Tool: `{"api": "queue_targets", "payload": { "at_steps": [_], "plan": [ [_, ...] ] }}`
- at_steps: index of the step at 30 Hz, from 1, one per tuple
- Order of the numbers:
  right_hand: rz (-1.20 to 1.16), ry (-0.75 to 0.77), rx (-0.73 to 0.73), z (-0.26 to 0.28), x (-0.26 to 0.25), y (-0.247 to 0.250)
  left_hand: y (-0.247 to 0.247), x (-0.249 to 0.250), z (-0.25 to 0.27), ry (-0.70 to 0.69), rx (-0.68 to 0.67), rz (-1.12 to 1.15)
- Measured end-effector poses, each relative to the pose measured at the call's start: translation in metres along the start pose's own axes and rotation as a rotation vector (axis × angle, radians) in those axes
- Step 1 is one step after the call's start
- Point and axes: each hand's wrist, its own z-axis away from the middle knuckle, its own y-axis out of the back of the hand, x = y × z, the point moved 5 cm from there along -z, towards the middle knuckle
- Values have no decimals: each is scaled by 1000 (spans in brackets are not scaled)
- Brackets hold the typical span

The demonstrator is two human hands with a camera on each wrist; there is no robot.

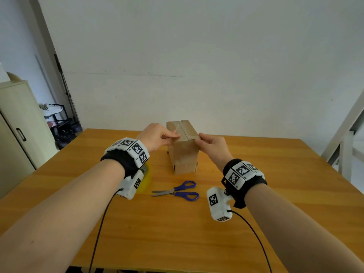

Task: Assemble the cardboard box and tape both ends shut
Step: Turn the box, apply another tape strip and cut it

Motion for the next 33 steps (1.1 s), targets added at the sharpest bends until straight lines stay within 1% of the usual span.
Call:
{"api": "queue_targets", "payload": {
  "at_steps": [3, 6, 11, 14, 17, 19, 21, 24, 27, 29, 31, 33],
  "plan": [
    [136, 29, -22, 3, -8, -12, -1, 8, 1, -11, 84, -11],
    [223, 25, 12, 2, -5, -21, -4, 17, 4, -33, 121, -3],
    [320, 25, 130, 2, -3, -29, -5, 12, 7, -20, 33, 73],
    [350, 32, 158, 5, -7, -26, -3, 11, 11, 6, 4, 145],
    [314, 0, 103, 9, -12, -15, 5, 7, 16, 57, 64, 148],
    [262, -8, 58, 13, -16, -5, 11, -1, 20, 131, 114, 184],
    [211, -29, 27, 17, -17, 4, 14, -8, 28, 220, 127, 228],
    [132, -66, -48, 22, -17, 13, 15, -13, 39, 303, 97, 299],
    [-97, -123, -143, 28, -20, 16, 14, -14, 46, 326, 55, 385],
    [-201, -139, -202, 34, -28, 15, 10, -13, 50, 342, -21, 513],
    [-243, -128, -258, 37, -33, 15, 7, -8, 55, 345, -76, 673],
    [-249, -123, -302, 41, -39, 13, 7, -5, 58, 339, -87, 744]
  ]
}}
